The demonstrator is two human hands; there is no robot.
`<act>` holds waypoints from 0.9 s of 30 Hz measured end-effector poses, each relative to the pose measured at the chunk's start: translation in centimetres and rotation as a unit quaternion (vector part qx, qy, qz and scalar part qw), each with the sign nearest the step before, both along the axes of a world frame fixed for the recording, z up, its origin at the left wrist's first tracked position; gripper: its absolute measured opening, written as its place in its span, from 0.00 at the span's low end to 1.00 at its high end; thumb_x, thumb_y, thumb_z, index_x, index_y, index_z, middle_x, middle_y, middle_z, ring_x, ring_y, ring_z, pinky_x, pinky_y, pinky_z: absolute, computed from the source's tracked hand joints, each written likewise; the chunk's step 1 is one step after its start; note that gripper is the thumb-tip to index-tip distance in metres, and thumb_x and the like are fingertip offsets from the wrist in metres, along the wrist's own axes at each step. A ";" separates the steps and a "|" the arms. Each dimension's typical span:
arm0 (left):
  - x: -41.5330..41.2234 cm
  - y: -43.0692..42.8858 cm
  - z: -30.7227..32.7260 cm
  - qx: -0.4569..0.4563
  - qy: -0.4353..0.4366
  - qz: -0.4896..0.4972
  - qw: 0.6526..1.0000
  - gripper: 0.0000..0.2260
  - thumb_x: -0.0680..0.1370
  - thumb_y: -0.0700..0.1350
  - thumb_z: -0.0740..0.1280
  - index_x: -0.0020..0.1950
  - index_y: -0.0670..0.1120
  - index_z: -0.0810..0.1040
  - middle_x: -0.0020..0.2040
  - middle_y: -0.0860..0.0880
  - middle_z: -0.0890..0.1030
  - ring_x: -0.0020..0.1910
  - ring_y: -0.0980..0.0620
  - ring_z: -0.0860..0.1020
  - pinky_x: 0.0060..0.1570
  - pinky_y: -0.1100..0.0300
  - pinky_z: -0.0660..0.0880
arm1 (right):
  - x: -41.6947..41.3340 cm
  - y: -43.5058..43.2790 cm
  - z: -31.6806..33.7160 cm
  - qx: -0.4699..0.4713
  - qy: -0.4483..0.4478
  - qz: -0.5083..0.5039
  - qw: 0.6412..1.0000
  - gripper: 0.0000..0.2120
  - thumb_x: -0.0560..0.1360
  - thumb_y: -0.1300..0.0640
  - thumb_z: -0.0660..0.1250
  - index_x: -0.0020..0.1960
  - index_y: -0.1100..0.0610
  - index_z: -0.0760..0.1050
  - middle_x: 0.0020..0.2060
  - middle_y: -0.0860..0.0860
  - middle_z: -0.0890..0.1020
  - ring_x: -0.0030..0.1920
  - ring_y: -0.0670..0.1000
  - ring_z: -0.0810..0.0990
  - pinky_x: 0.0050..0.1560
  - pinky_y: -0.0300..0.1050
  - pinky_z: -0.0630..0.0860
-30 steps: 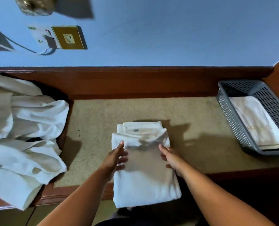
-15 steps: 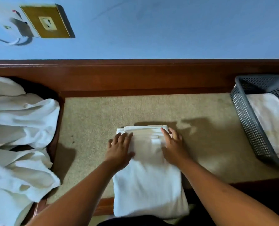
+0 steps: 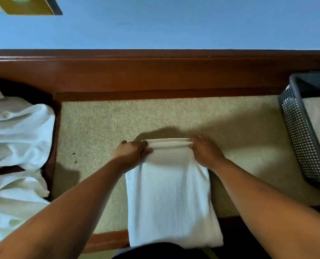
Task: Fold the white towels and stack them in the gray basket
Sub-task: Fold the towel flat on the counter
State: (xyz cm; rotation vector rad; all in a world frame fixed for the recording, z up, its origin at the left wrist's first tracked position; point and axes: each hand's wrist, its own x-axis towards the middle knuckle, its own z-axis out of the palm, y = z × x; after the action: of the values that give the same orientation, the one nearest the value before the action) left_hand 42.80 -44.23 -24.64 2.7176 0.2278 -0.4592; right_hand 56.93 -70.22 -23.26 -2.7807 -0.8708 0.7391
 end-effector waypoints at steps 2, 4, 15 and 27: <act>0.7 0.5 -0.9 -0.001 -0.011 0.012 1.000 0.19 0.81 0.64 0.51 0.44 0.52 0.69 0.42 0.50 0.81 0.40 0.42 0.79 0.53 0.52 0.70 | 0.0 0.2 -0.6 0.013 -0.023 -0.027 0.999 0.13 0.81 0.54 0.59 0.63 0.52 0.75 0.59 0.52 0.77 0.58 0.58 0.76 0.56 0.53 0.75; 1.3 0.6 -1.0 0.005 -0.016 0.021 1.000 0.22 0.81 0.65 0.51 0.48 0.51 0.74 0.42 0.49 0.82 0.41 0.42 0.80 0.51 0.53 0.68 | 0.0 0.4 -0.6 0.030 -0.028 -0.065 0.997 0.13 0.81 0.54 0.59 0.62 0.51 0.77 0.57 0.53 0.77 0.56 0.58 0.77 0.54 0.51 0.76; 2.4 1.3 -2.3 -0.008 0.003 0.135 0.991 0.25 0.77 0.70 0.60 0.59 0.50 0.75 0.53 0.48 0.78 0.53 0.43 0.77 0.47 0.51 0.73 | 2.0 2.1 -0.8 0.052 0.000 -0.195 0.980 0.18 0.79 0.43 0.64 0.37 0.54 0.77 0.41 0.49 0.76 0.46 0.51 0.78 0.39 0.44 0.71; 2.5 2.2 -1.5 -0.101 0.049 0.129 0.985 0.23 0.75 0.68 0.66 0.60 0.52 0.74 0.53 0.51 0.76 0.51 0.48 0.76 0.49 0.50 0.77 | 3.7 2.1 0.8 0.005 0.218 -0.285 0.933 0.06 0.78 0.56 0.64 0.46 0.56 0.78 0.43 0.54 0.77 0.44 0.52 0.74 0.44 0.44 0.68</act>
State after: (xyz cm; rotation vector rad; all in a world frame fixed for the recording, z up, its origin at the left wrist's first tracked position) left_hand 45.34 -42.02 -26.15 2.4275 0.5232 -0.5093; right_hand 60.64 -68.12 -22.45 -2.4855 0.0197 1.1441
